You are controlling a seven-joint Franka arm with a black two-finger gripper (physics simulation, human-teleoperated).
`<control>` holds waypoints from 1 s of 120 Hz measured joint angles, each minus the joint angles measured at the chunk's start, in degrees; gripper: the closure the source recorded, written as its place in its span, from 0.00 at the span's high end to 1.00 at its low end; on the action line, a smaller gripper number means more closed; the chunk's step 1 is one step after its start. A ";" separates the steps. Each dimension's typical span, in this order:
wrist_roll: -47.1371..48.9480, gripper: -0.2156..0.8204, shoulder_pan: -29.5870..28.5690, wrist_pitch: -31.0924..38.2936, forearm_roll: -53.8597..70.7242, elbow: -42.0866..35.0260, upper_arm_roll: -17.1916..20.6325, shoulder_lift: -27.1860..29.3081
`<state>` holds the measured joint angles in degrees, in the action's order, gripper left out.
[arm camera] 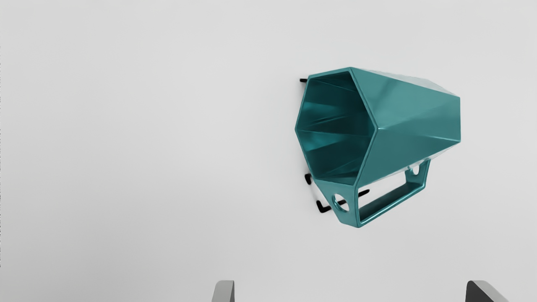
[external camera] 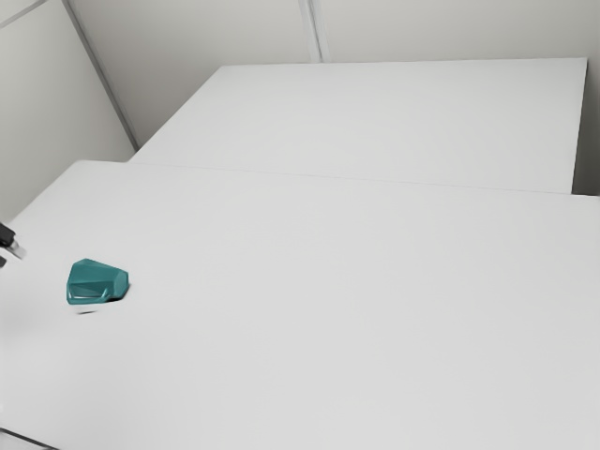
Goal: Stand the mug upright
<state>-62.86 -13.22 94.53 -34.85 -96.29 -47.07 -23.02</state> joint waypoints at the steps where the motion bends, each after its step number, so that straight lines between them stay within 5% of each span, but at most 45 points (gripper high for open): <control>1: -0.14 0.79 -0.14 -0.03 -0.36 0.10 0.07 -0.10; 55: -7.20 0.79 -5.98 -4.90 -16.49 1.13 2.88 -4.64; 120: -11.64 0.79 -7.35 -7.84 -18.03 -2.90 2.79 -5.26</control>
<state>-74.51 -20.57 86.69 -52.88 -99.19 -44.27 -28.28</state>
